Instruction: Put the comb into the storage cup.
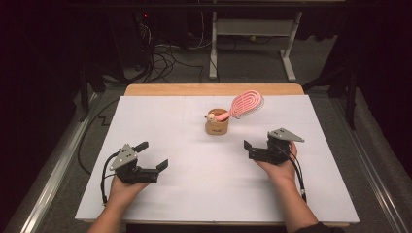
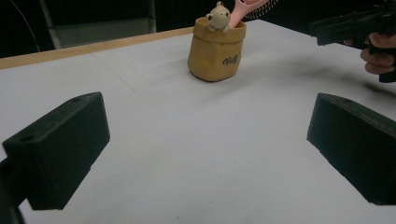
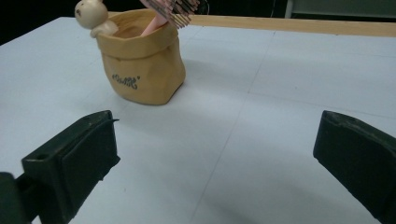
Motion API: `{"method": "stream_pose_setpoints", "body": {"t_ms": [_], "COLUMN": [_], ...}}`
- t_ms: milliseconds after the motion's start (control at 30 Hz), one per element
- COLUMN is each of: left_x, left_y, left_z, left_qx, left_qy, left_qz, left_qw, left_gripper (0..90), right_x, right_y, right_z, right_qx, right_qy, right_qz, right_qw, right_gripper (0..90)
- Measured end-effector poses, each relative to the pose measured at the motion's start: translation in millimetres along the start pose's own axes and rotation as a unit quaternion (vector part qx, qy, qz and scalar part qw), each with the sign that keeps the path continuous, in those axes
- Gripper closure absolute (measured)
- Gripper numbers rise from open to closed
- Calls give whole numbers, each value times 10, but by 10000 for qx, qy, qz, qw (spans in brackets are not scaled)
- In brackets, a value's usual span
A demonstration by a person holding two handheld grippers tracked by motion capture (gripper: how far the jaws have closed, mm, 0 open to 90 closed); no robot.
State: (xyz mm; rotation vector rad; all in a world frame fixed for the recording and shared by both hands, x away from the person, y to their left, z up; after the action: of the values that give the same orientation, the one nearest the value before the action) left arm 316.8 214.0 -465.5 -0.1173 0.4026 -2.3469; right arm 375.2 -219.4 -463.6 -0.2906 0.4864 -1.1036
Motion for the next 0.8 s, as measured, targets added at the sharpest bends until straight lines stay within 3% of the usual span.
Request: {"method": "stream_pose_setpoints", "body": {"t_ms": [267, 400, 500, 633, 800], "left_x": [18, 38, 40, 112, 149], "left_y": [11, 9, 12, -29, -138], "left_z": [7, 44, 65, 46, -68], "left_qx": [-71, -102, -55, -314, -117], "left_qy": [67, 52, -158, 133, 92], "left_qz": [-42, -36, -11, 12, 83], "left_qw": [9999, 9999, 9999, 9994, 9999], "left_gripper": [0, 0, 0, 0, 0], "right_x": [43, 83, 115, 176, 213], "right_y": [-398, -577, -717, -902, -1102], "right_z": [-234, -343, -413, -471, -548], "right_qx": [230, 277, 328, 439, 613], "right_qy": [-161, -260, -341, -388, -405], "right_qz": [161, 123, 58, 9, -71], "right_qw": [9995, 9992, 9989, 9983, 9973], "right_gripper": [3, 3, 3, 3, 3]}}
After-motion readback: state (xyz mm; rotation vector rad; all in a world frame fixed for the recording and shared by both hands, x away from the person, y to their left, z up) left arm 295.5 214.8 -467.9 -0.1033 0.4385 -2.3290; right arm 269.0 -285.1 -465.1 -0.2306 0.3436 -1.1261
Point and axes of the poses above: each handheld gripper's, and its own axes: y roughly forward along the jaws, z roughly out of its top, x roughly to its right, the point moved 1 cm from there along y, roughly forward along the jaws, and after that the axes turned 8 degrees about y, right-handed, at the moved point
